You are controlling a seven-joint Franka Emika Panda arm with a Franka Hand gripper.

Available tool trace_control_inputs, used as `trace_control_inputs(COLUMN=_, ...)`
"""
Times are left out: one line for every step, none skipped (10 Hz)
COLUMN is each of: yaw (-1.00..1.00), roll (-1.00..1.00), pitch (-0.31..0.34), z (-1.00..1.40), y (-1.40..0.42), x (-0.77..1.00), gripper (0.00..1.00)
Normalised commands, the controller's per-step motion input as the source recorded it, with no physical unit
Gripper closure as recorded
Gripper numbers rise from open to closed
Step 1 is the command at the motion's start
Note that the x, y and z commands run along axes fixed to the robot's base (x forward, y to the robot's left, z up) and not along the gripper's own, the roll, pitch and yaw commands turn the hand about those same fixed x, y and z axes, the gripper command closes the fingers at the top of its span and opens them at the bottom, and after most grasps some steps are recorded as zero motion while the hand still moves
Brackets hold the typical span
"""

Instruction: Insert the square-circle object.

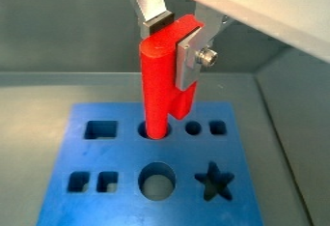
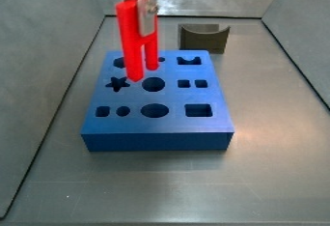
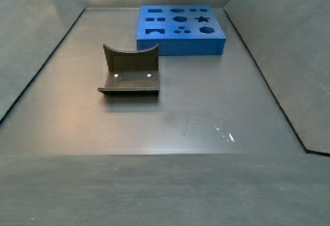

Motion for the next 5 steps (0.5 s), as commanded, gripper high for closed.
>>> trace_control_inputs(yaw=-0.75, roll=-0.02, pitch=-0.073, z=-0.31, y=0.0, x=-0.45, gripper=1.0)
trace_control_inputs(yaw=-0.58, roll=-0.02, pitch=-0.066, z=-0.25, y=0.0, x=-0.65, gripper=1.0)
trace_control_inputs(yaw=-0.54, roll=-0.02, pitch=-0.073, z=-0.25, y=0.0, x=-0.69, gripper=1.0)
trace_control_inputs(yaw=-0.51, roll=0.0, pitch=-0.063, z=-0.18, y=0.0, x=-0.72, gripper=1.0)
trace_control_inputs(yaw=-0.61, roll=0.0, pitch=-0.06, z=-0.15, y=0.0, x=-0.64, gripper=1.0)
